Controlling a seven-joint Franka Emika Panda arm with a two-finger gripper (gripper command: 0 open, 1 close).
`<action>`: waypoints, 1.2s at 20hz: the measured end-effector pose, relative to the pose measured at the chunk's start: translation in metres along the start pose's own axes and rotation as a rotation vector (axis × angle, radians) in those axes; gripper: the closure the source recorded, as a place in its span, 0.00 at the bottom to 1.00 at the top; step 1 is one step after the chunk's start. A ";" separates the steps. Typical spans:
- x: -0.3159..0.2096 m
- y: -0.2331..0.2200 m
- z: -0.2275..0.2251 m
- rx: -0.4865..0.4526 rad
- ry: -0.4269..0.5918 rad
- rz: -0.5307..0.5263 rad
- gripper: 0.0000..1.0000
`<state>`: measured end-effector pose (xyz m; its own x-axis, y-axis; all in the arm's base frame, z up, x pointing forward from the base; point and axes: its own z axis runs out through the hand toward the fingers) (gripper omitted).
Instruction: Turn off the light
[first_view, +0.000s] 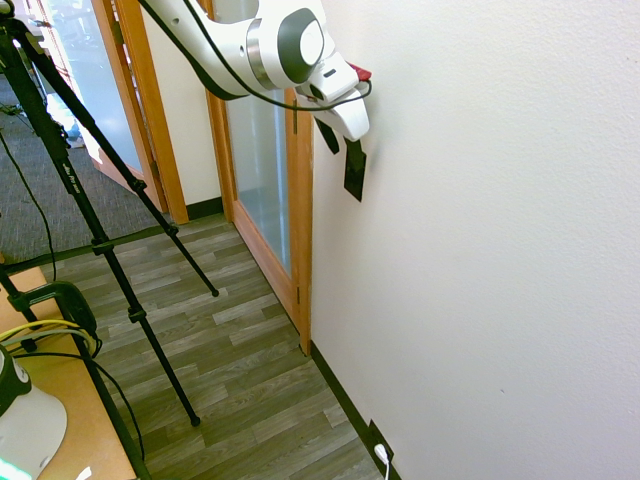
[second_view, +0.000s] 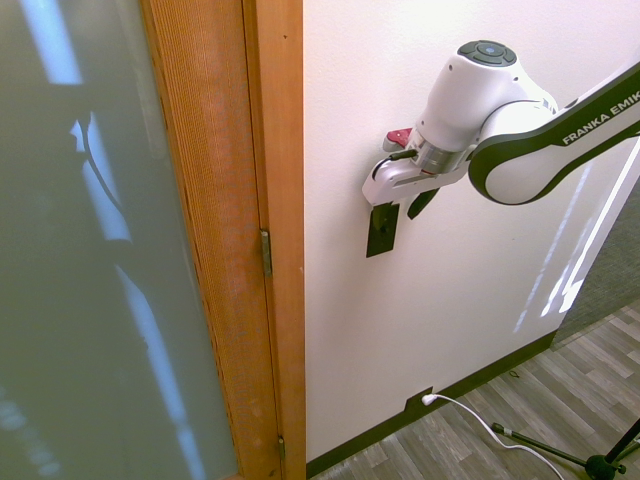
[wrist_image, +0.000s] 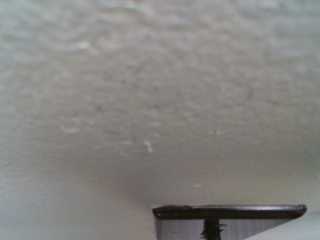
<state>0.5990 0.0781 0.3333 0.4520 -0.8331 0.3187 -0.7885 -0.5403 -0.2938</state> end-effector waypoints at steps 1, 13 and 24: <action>0.000 0.000 0.000 -0.002 0.000 -0.001 1.00; -0.004 -0.003 0.007 -0.009 -0.008 -0.002 1.00; 0.001 -0.010 0.017 -0.020 -0.004 0.025 1.00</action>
<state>0.6142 0.0805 0.3208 0.4338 -0.8466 0.3083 -0.8075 -0.5171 -0.2838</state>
